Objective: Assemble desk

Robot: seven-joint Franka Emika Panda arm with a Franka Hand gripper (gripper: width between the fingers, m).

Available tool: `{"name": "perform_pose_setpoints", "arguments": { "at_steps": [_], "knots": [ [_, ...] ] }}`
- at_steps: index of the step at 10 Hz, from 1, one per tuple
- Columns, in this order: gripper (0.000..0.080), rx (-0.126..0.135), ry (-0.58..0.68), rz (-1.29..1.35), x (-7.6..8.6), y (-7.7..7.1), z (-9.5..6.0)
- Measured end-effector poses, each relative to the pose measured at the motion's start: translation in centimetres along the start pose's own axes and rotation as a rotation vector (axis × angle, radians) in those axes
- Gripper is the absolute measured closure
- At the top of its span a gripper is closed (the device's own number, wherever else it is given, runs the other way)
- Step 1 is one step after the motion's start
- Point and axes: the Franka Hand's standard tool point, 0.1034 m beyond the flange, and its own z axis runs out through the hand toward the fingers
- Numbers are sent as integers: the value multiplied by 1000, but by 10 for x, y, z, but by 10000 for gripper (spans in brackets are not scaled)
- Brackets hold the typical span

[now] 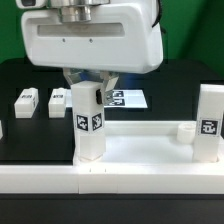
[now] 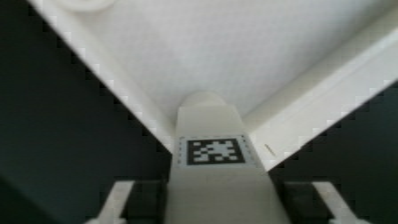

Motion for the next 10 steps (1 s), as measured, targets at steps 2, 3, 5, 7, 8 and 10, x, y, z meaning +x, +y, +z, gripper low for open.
{"name": "perform_pose_setpoints", "arguments": {
  "at_steps": [2, 3, 5, 7, 8, 10],
  "knots": [
    [511, 21, -13, 227, 2, -2, 1],
    [509, 36, -12, 343, 1, -5, 1],
    [508, 55, -24, 578, 1, -7, 1],
    [491, 56, -28, 631, 1, -7, 0],
    [491, 56, -27, 603, 1, -7, 0],
    [195, 56, -21, 280, 8, 1, 0]
  ]
}}
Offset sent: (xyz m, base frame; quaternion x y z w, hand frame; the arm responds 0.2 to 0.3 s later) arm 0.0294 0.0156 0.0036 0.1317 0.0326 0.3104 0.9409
